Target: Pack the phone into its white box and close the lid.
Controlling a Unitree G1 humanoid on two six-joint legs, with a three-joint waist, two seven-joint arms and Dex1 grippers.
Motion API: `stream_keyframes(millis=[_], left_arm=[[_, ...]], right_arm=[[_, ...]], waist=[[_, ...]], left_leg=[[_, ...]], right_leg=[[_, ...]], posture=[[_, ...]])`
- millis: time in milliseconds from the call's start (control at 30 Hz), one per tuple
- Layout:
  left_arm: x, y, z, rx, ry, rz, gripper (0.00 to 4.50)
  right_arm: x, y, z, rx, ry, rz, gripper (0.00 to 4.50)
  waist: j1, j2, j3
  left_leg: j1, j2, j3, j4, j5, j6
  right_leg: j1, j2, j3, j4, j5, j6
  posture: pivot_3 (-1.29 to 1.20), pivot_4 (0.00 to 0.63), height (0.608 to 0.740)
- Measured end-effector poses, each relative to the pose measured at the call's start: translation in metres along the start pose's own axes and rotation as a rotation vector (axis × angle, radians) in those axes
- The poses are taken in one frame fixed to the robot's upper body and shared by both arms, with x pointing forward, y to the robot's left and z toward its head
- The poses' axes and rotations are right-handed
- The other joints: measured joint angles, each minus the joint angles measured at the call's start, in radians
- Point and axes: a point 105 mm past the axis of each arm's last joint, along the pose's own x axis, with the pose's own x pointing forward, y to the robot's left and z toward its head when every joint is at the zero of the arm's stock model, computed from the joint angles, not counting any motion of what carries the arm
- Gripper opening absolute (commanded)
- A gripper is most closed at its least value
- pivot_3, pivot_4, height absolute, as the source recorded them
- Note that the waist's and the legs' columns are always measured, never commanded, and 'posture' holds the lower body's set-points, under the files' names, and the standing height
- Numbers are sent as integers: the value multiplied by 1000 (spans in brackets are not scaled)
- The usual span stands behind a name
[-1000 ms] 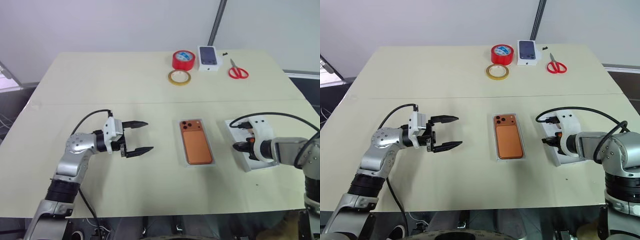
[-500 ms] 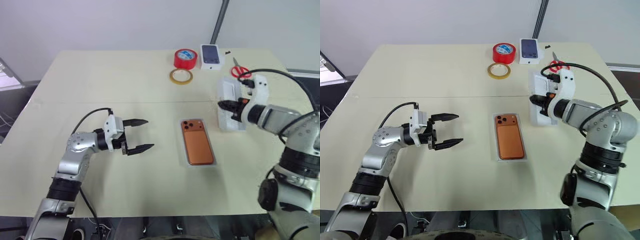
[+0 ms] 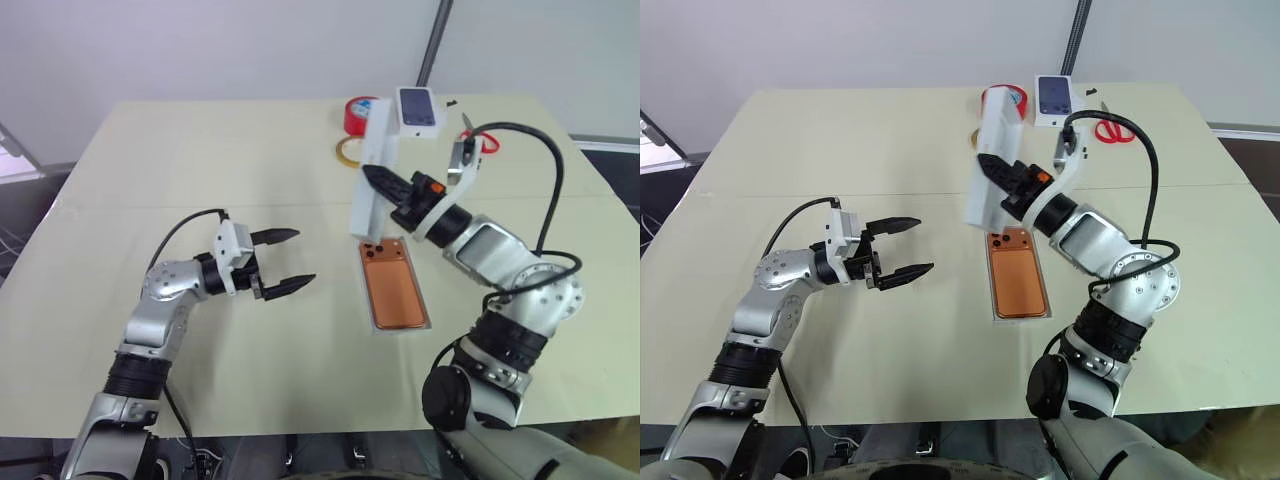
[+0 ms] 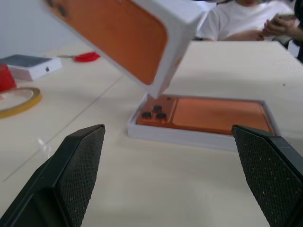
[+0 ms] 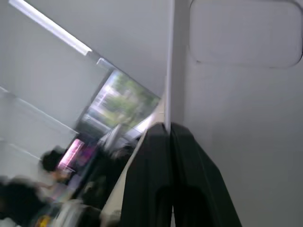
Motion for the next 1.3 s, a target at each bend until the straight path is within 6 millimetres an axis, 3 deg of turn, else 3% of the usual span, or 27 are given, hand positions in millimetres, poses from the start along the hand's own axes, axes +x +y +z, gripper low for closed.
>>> stream_keyframes(millis=[100, 200, 333, 600, 733, 967, 1300], left_arm=[[1, 3, 5, -5, -19, 20, 4500], [2, 3, 11, -3, -43, 23, 4500], [1, 3, 14, -18, -55, 22, 4500], [-4, -6, 12, -38, -44, 22, 4500], [-7, -9, 13, -64, -41, 9, 3284], [-5, -29, -5, -114, -18, -37, 27], [33, -43, -24, -98, -2, -40, 27]], right_arm=[[-16, -7, -30, 71, 110, -19, 25], [-29, -11, -45, 100, 200, -45, 25], [-36, -5, -55, 145, 266, -34, 25], [-31, 9, -67, 180, 304, 38, 25], [-31, -2, -72, 202, 332, -8, 0], [-32, -31, -71, 301, 315, -95, 0], [-33, -41, -58, 275, 319, -125, 0]], waist=[[-3, 0, 0], [-7, 0, 0], [-15, 1, 0], [-5, 0, 1], [-2, 0, 1], [-2, 0, 1], [1, 0, 1]], left_leg=[[-1, -1, 1, 1, 0, 1], [0, 0, 1, 1, 0, 1], [0, 1, 1, 1, 0, 1], [0, 1, 1, 1, 0, 1], [0, 1, 1, 1, 0, 1], [0, 1, 1, 1, 0, 1], [0, 1, 1, 1, -1, 1]], right_leg=[[0, -1, 0, -1, 0, 0], [0, -1, 0, -1, 0, 0], [0, 2, 0, -1, 0, 0], [1, 2, 0, -2, 0, 0], [2, 1, 0, -2, 0, 0], [2, 1, 0, -3, 0, 0], [2, 1, 0, -4, 0, 0]], posture=[[0, 150, 740], [0, 150, 740], [0, 150, 740], [0, 150, 740], [0, 150, 740], [0, 150, 740], [0, 150, 740]])
